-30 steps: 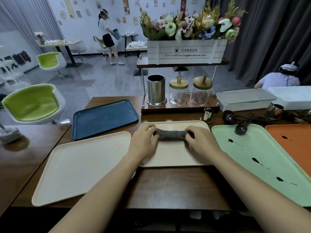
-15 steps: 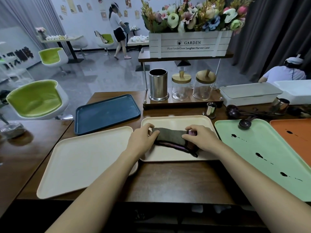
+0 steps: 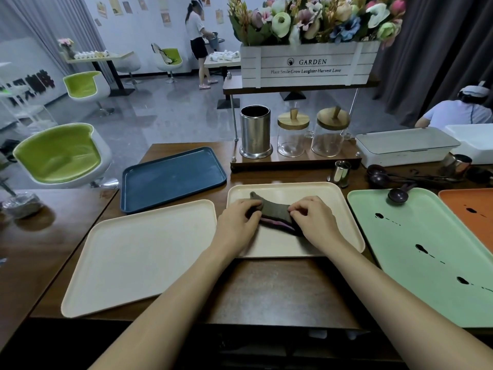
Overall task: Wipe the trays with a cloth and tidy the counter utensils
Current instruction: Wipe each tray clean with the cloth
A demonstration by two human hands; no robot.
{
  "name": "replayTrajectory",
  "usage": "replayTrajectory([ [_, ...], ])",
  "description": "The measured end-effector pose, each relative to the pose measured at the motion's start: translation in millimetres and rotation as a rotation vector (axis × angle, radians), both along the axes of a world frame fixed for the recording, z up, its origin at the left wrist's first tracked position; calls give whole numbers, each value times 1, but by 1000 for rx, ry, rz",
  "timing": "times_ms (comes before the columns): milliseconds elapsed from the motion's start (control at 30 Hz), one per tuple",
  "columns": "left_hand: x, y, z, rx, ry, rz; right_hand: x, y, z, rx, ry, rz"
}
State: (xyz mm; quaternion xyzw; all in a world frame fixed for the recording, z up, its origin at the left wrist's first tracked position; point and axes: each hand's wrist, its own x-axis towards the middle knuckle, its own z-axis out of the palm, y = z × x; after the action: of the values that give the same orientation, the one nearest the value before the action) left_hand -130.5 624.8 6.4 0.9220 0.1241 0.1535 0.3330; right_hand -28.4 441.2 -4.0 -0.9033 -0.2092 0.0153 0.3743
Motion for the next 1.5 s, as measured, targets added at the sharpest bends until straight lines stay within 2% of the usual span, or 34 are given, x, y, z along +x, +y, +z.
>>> replayTrajectory([
  [67,0,-10,5,-18,-73,-11,1,6,3,32,36,5],
  [133,0,-22,12,-121,-146,-45,1,11,8,105,90,18],
  [233,4,-36,12,-419,-148,-86,-7,17,19,286,191,39],
  [333,7,-43,9,-710,-147,-94,-11,20,18,287,223,13],
  [400,6,-42,10,-793,-166,-65,-9,20,13,274,235,-29],
  [467,2,-33,12,-664,-173,-5,-5,18,10,255,215,-40],
  [533,-4,-15,9,-325,-124,42,-4,16,14,230,156,-17],
  [633,-11,16,4,217,10,26,-12,15,28,90,-135,101],
  [700,-13,32,-1,400,168,8,-18,15,31,-74,-318,273],
  [733,-13,38,-7,449,243,1,-21,15,28,-142,-345,350],
  [800,-14,45,-20,482,310,1,-28,9,17,-211,-306,418],
  [867,-14,46,-30,471,291,16,-33,2,5,-204,-255,408],
  [1100,-13,48,-37,589,301,-7,-6,58,-15,-387,-364,475],
  [1300,-15,41,-26,656,367,-26,18,130,-17,-460,-432,420],
  [1500,-15,41,-23,652,418,-27,24,116,-25,-490,-511,323],
])
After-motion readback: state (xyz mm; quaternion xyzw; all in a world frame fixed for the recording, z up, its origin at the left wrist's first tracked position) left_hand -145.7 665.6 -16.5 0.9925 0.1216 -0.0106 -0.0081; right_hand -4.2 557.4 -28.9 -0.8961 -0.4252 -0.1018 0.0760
